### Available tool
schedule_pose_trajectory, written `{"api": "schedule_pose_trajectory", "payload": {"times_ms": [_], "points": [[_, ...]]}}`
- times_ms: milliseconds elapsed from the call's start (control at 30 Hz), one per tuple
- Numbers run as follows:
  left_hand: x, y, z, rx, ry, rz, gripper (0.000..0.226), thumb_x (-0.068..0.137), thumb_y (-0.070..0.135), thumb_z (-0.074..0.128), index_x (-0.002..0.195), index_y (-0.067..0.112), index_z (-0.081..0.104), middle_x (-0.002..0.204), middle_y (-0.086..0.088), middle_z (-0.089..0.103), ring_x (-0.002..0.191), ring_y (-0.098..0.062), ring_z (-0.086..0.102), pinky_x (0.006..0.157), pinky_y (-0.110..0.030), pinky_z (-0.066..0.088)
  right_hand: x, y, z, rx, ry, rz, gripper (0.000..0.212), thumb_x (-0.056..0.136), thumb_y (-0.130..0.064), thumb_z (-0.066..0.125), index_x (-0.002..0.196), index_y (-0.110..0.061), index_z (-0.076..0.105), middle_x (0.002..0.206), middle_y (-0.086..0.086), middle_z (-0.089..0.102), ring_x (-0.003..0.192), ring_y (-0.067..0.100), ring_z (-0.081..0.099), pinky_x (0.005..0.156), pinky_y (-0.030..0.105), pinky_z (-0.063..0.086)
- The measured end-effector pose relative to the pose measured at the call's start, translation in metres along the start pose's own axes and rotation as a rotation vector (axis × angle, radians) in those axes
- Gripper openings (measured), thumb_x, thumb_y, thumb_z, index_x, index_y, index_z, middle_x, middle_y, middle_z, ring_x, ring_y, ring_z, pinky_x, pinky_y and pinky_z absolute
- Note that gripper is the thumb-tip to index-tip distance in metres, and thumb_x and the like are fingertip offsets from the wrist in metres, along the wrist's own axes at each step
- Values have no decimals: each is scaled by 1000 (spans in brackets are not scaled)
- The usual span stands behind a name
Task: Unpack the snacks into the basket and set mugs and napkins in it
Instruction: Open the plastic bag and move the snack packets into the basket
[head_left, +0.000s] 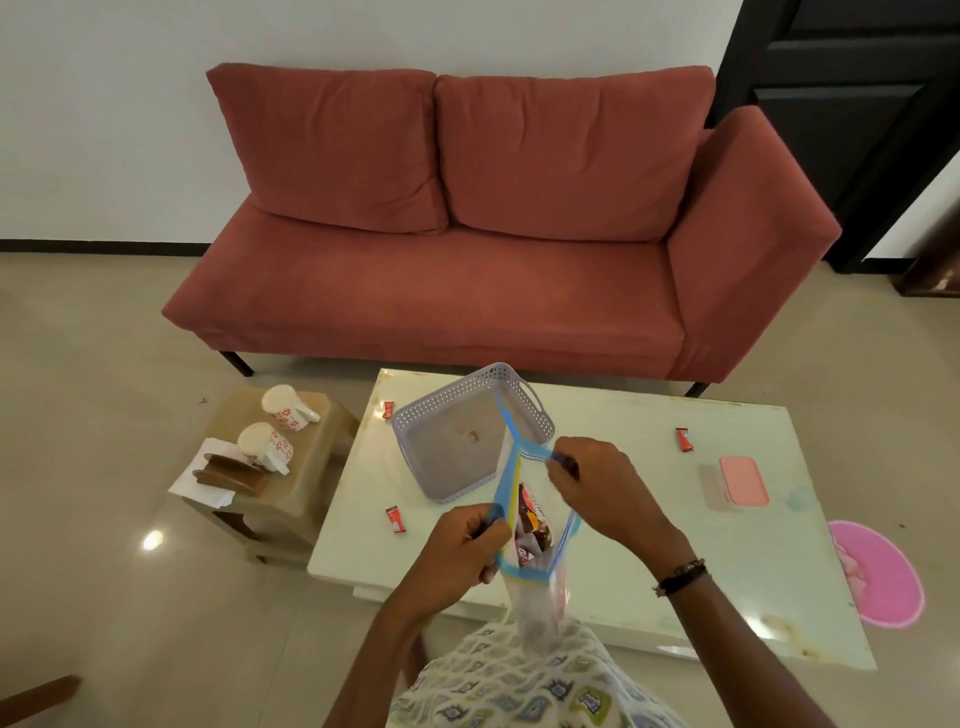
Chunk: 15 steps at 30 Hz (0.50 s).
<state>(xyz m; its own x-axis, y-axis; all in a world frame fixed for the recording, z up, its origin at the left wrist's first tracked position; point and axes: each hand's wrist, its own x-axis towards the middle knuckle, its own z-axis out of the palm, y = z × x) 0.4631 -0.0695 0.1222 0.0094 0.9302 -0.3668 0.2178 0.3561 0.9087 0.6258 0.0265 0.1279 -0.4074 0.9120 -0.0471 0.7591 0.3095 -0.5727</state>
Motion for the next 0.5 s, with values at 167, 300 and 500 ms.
{"api": "schedule_pose_trajectory", "payload": {"times_ms": [167, 300, 500], "points": [[-7, -9, -6, 72, 0, -43, 30, 90, 7, 49, 61, 11, 43, 50, -4, 41, 41, -11, 40, 45, -20, 34, -7, 5, -3, 9, -54, -41, 21, 92, -26, 51, 78, -11, 56, 74, 3, 61, 68, 21, 54, 60, 34, 43], [17, -1, -2, 298, 109, 49, 32, 89, 19, 55, 61, 17, 39, 53, 2, 38, 48, -11, 36, 49, -18, 33, -13, -3, 2, 27, -119, -92, 24, 94, -29, 49, 81, -10, 58, 76, 4, 62, 69, 22, 55, 62, 33, 44], [58, 13, 2, 427, 164, 175, 33, 96, 24, 47, 65, 12, 46, 56, -2, 44, 52, -13, 40, 55, -36, 37, -16, -4, 0, -40, -58, -58, 25, 93, -34, 48, 80, -15, 56, 75, -2, 60, 69, 19, 54, 59, 31, 42]]}}
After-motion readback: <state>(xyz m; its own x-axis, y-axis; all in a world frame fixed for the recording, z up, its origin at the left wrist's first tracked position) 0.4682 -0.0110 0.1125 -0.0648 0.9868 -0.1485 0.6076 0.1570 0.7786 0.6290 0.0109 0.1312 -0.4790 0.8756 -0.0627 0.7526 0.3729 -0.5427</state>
